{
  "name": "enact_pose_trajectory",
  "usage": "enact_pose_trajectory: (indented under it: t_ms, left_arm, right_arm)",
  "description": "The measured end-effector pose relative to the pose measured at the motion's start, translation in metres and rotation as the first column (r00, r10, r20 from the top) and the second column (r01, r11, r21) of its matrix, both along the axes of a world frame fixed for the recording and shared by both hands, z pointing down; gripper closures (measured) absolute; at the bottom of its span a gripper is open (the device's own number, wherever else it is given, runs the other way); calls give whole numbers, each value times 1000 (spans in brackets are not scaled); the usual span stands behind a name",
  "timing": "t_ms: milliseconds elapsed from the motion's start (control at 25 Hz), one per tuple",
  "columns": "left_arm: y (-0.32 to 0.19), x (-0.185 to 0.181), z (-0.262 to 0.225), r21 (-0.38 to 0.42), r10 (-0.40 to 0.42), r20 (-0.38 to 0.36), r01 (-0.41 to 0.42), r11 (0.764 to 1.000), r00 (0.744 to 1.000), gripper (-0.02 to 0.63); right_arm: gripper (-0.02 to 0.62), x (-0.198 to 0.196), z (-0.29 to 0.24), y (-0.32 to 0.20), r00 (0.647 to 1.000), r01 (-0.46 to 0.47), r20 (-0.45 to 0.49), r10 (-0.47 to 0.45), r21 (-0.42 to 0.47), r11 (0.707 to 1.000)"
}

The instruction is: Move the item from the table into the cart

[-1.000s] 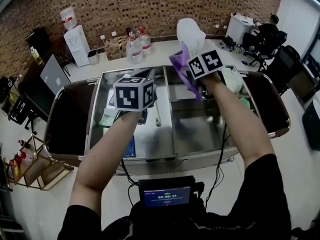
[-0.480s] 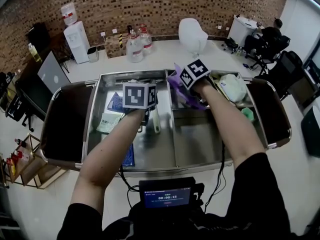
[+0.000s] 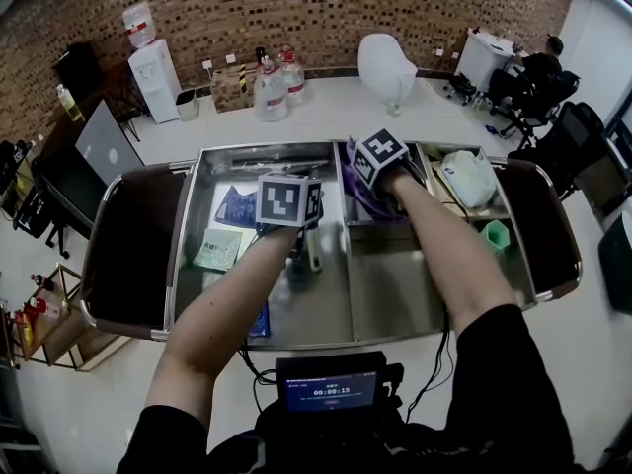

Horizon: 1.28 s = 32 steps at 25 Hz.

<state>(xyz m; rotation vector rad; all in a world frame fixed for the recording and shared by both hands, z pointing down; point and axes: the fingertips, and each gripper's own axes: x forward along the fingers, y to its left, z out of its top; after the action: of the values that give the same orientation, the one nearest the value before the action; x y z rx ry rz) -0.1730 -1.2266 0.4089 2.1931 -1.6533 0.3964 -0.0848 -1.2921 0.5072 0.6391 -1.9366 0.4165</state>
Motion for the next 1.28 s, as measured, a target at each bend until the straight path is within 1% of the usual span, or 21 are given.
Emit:
enact_pose_trajectory:
  t_ms: [240,280,320,400,440,560,720,840,920,1080,1200,1280]
  left_arm:
    - [-2,-3,-2,6,9,-2,-9,1000,1000,606]
    - [-1,-3,-2,5,8,-3,-8,1000,1000,606]
    - [0,-2,-3,3,8,-4,-8,1000,1000,606]
    - [2,0,-9,7,10,-1,-10,1000,1000,606]
    - [4,0,-14,13,9,1,-9,1000,1000,606]
    - [15,0,-29,36,8,-5,-7,999,1000,606]
    - [40,-2,-55,84,16,-20,-15,996,1000,606]
    - [68,1,-82,148,34,-20,-30,988,999,606]
    - [86,2,-99,192,47,-18,-43,980,999,606]
    - [124,0,-122,263,73,-27,-63,963,997,606]
    - [154,5,-140,326,111,-47,-90,941,993,606]
    - [173,10,-157,378,140,-48,-112,919,989,606]
  right_arm:
    - [531,-5,1,-2,1000,-6,10,6,-7,1000]
    - [491,-5,-1,-2,1000,-10,16,10,-7,1000]
    - [470,-5,-4,-3,1000,-14,21,14,-4,1000]
    - [401,-1,-14,-3,1000,-21,23,21,12,1000]
    - [388,1,-20,-3,999,-24,27,23,22,999]
    - [388,8,-45,-1,996,-49,72,45,51,997]
    - [388,16,-89,16,983,-70,178,53,95,993]
    - [388,25,-128,41,960,-82,277,38,147,986]
    - [388,30,-154,60,940,-104,340,33,193,976]
    - [388,33,-196,107,879,-142,477,-1,263,954]
    - [388,37,-218,147,839,-151,543,-44,310,939]
    - [388,40,-232,175,816,-148,573,-81,342,928]
